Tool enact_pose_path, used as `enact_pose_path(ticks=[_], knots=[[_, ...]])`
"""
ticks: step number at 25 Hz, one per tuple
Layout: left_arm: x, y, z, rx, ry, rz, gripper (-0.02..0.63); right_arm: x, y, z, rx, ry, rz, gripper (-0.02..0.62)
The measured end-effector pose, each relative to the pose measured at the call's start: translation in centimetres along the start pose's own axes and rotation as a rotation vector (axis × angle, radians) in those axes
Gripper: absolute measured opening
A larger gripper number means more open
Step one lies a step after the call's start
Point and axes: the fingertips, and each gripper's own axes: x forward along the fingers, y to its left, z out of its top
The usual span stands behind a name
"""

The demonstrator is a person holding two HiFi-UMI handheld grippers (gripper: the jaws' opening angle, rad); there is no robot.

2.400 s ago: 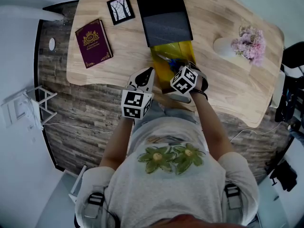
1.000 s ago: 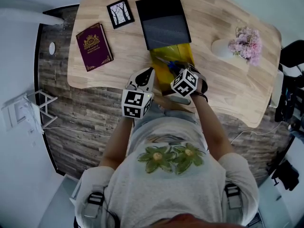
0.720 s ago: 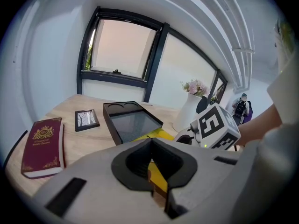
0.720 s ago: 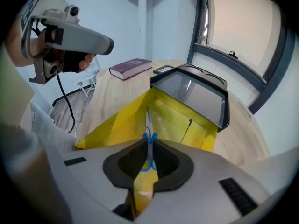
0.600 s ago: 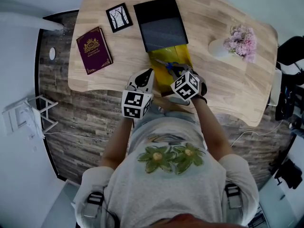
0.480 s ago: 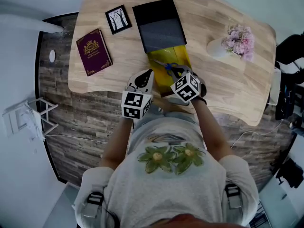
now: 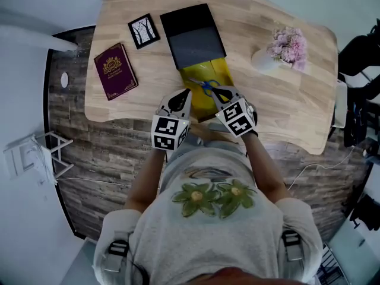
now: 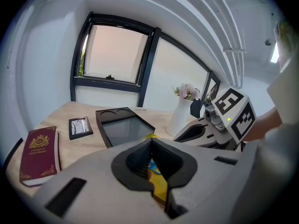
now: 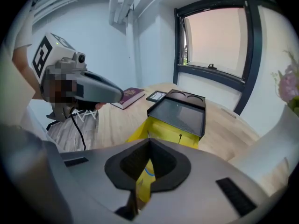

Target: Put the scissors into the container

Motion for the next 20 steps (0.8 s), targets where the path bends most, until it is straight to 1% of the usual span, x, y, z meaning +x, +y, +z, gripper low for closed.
enact_pose_path(ticks=[8, 16, 20], knots=[[-0.7, -1.2, 0.6, 0.009, -0.022, -0.026, 0.006, -3.1, 0.7, 1.7, 0.065, -0.095, -0.009, 0.006], [-1.5, -2.0, 0.6, 0.023, -0.017, -0.034, 0.006, -4.8, 1.4, 2.0, 0.167, -0.166, 0.026, 0.006], [-1.8, -2.0, 0.5, 0.027, -0.018, -0.035, 0.006, -5.2, 2.0, 2.1, 0.179, -0.180, 0.033, 0.006]])
